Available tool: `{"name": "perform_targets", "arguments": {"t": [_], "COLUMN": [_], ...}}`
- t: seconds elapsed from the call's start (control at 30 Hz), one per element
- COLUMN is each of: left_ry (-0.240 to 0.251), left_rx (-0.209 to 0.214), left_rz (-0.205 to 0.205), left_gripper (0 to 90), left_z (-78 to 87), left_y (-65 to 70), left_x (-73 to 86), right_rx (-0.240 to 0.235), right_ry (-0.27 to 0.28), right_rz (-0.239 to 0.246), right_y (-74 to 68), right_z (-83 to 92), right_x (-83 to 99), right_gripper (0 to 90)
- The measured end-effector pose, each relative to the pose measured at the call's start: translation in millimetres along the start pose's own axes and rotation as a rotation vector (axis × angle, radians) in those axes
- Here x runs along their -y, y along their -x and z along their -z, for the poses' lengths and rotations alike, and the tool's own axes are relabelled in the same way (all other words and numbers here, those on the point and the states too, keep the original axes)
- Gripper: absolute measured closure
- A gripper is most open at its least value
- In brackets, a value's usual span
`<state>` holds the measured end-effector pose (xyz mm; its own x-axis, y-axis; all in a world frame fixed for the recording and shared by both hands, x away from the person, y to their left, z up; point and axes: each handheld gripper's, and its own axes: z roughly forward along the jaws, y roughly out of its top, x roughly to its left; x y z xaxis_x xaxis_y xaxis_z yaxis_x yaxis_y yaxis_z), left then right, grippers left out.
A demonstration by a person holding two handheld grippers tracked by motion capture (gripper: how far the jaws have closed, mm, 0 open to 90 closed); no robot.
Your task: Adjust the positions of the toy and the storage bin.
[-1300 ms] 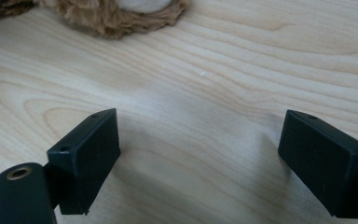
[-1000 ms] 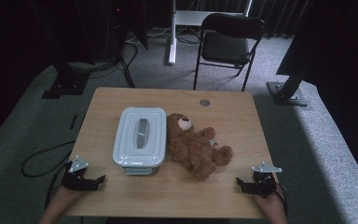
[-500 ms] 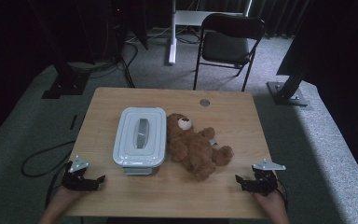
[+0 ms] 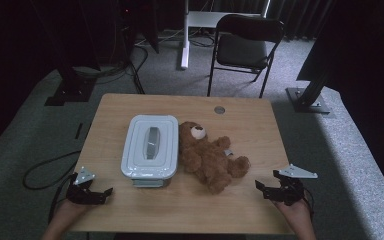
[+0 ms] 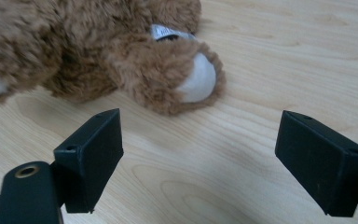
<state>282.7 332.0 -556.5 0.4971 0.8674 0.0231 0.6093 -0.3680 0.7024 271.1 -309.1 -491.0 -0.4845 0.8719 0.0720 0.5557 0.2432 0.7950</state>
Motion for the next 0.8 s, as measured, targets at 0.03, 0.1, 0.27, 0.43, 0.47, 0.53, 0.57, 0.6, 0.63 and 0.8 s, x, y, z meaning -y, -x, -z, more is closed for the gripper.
{"name": "perform_targets", "arguments": {"t": [0.03, 0.1, 0.27, 0.43, 0.47, 0.53, 0.57, 0.6, 0.63, 0.8], "left_ry": [0.000, 0.000, 0.000, 0.000, 0.000, 0.000, 0.000, 0.000, 0.000, 0.000], "left_rx": [0.000, 0.000, 0.000, 0.000, 0.000, 0.000, 0.000, 0.000, 0.000, 0.000], "left_rz": [0.000, 0.000, 0.000, 0.000, 0.000, 0.000, 0.000, 0.000, 0.000, 0.000], "left_gripper": [3.5, 3.6, 3.5, 3.5, 3.5, 3.6, 3.5, 3.5, 3.5, 3.5], "left_z": [0.0, 0.0, 0.0, 0.0, 0.0, 0.0, 0.0, 0.0, 0.0, 0.0], "left_y": [0.0, 0.0, 0.0, 0.0, 0.0, 0.0, 0.0, 0.0, 0.0, -0.1], "left_x": [0.0, 0.0, 0.0, 0.0, 0.0, 0.0, 0.0, 0.0, 0.0, 0.0], "right_rx": [-0.003, -0.019, -0.040, -0.066, -0.070, -0.078, -0.084, -0.086, -0.088, -0.104], "right_ry": [0.003, 0.015, 0.028, 0.039, 0.039, 0.046, 0.048, 0.050, 0.052, 0.049], "right_rz": [0.000, 0.002, 0.020, 0.035, 0.038, 0.041, 0.043, 0.047, 0.050, 0.064], "right_y": [-0.8, -2.9, -9.7, -17.4, -19.0, -21.9, -23.3, -24.8, -26.3, -35.1], "right_z": [0.6, 1.2, -1.1, -7.7, -9.3, -12.9, -14.6, -16.5, -18.5, -30.8], "right_x": [-2.1, -6.5, -19.2, -33.4, -36.4, -42.0, -44.9, -47.7, -50.4, -62.2], "right_gripper": [14.3, 14.3, 14.2, 14.2, 14.2, 14.2, 14.2, 14.3, 14.2, 14.2]}}
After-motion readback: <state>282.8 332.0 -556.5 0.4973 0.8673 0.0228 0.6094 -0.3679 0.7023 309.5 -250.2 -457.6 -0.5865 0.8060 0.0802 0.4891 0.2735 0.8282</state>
